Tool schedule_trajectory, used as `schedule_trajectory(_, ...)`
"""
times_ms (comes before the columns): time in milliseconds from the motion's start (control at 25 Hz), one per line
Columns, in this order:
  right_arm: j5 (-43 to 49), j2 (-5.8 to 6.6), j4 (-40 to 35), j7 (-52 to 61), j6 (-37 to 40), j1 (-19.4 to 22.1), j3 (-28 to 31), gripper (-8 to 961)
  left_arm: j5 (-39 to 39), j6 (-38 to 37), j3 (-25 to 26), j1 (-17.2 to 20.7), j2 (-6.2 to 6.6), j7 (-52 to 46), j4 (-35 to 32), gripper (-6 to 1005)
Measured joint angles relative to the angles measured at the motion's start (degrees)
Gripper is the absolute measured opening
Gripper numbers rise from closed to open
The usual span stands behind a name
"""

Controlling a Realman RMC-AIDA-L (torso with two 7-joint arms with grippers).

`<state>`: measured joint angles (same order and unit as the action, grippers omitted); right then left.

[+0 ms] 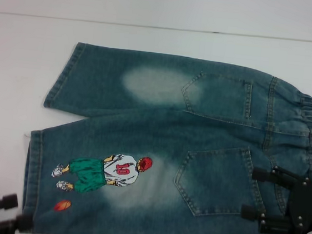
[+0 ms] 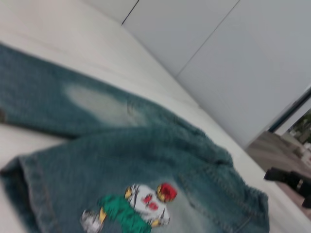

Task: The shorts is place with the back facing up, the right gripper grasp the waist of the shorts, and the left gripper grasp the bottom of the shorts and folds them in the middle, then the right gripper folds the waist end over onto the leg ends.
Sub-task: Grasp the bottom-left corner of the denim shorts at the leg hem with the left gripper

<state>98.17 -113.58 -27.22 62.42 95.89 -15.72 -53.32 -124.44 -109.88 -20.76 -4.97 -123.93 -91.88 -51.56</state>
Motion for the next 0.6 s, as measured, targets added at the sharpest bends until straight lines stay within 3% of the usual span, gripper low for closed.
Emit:
schedule_trajectory(240, 0.0, -0.11, 0.0, 0.0, -0.4, -0.4, 0.1, 955, -5.5, 0.2, 1.0, 0.1, 0.04, 0.9, -1.4, 920)
schedule_trajectory(600, 0.0, -0.33, 0.0, 0.0, -1.1, -0.5, 0.1, 955, -7.8, 4.0, 1.4, -0.6, 0.11, 1.6, -2.0, 921)
